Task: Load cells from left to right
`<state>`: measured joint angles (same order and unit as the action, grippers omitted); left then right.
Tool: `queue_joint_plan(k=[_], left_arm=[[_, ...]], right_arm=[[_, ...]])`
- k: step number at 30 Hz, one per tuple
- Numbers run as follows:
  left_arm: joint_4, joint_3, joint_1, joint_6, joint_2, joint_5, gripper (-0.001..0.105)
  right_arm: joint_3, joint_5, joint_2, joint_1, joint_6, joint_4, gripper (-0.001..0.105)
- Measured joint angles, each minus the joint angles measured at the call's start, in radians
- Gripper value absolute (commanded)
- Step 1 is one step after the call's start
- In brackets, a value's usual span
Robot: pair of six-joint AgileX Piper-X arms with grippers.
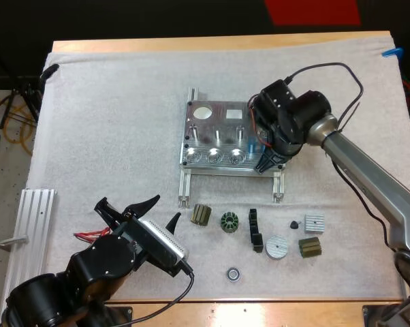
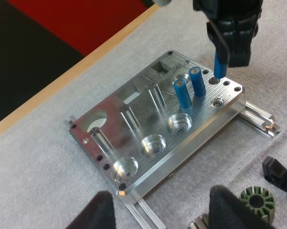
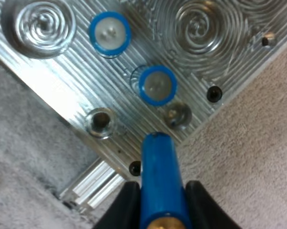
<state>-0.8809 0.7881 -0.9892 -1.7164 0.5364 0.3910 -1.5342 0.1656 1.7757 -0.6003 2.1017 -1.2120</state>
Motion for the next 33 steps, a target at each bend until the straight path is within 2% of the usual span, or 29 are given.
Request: queue_joint_plan(k=[19,24,33], left_arm=[[0.000,0.000,0.000,0.000,0.000,-0.001,0.045],[0.000,0.000,0.000,0.000,0.000,-0.001,0.045],[0.000,0.000,0.000,0.000,0.000,-0.001,0.045]], right_arm=[[-0.001,0.012,0.042,0.060,0.015,0.054,0.000],[-0.001,-0.032,0.042,0.060,0.015,0.077,0.000],[-0.001,-0.036,0.046,0.060,0.015,0.077,0.000]])
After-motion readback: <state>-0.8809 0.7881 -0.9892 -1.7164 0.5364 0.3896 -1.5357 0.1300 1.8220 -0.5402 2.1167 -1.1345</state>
